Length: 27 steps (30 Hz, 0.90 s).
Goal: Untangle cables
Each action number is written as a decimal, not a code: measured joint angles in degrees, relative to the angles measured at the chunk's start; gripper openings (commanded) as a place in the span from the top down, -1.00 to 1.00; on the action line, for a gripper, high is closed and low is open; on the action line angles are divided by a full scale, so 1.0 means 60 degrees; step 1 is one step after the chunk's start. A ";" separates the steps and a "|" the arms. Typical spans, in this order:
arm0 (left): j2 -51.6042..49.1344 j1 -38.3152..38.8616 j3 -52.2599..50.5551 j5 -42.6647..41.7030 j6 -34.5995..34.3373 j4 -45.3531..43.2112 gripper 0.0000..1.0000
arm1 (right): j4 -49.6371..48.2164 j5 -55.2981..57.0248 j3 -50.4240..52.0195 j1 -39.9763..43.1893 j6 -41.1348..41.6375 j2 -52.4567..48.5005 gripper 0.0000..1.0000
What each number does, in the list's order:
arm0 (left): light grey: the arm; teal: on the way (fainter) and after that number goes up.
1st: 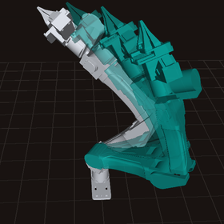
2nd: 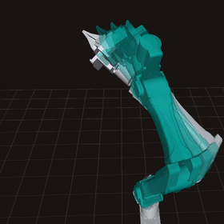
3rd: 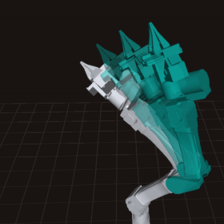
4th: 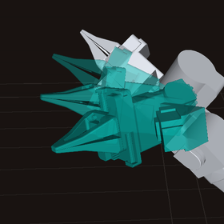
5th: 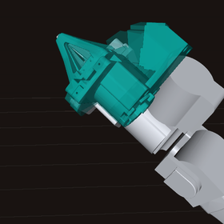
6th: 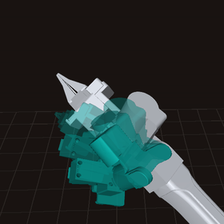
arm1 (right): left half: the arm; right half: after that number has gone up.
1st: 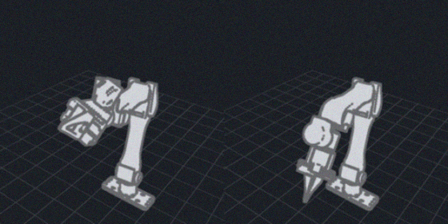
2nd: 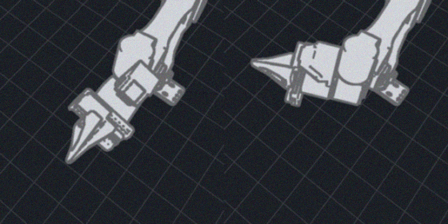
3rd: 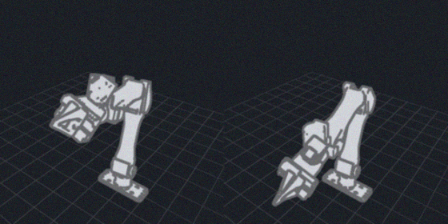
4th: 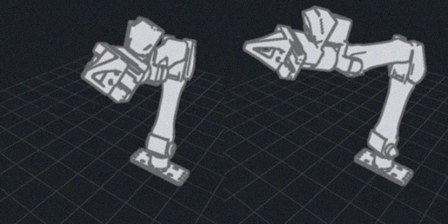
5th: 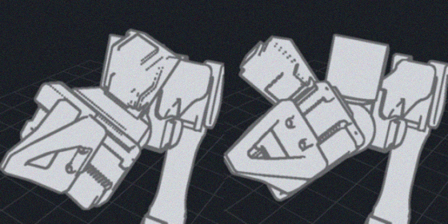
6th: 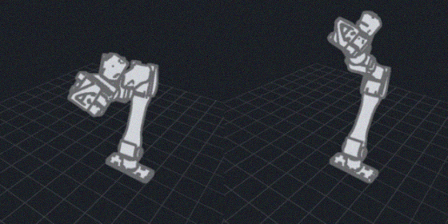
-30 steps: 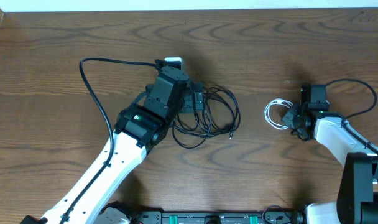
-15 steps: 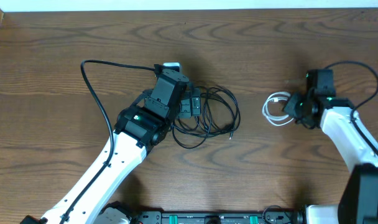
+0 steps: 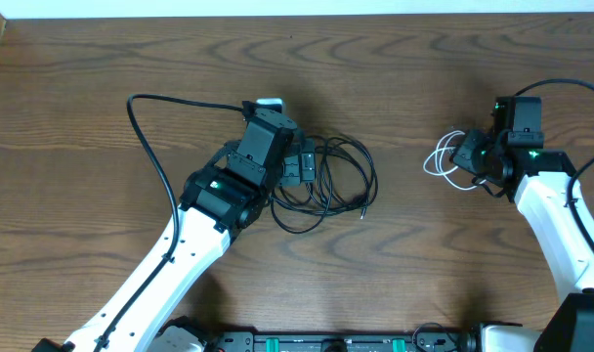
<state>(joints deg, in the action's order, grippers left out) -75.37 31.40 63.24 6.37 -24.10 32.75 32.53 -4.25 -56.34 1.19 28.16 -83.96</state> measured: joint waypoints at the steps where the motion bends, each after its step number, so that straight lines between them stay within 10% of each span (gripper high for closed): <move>1: 0.0000 0.0000 0.0000 0.0000 -0.0004 -0.0004 -0.97 | -0.0036 -0.0186 -0.0007 0.0007 -0.0076 0.0000 0.98; 27: 0.0000 0.0000 0.0000 0.0000 0.0000 0.0004 -0.97 | 0.1373 -0.1053 -0.2186 -0.0761 -0.0718 0.0335 0.98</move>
<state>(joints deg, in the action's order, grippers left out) -75.37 31.40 63.24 6.37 -24.10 32.77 40.77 -10.57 -69.45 -3.38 23.86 -81.95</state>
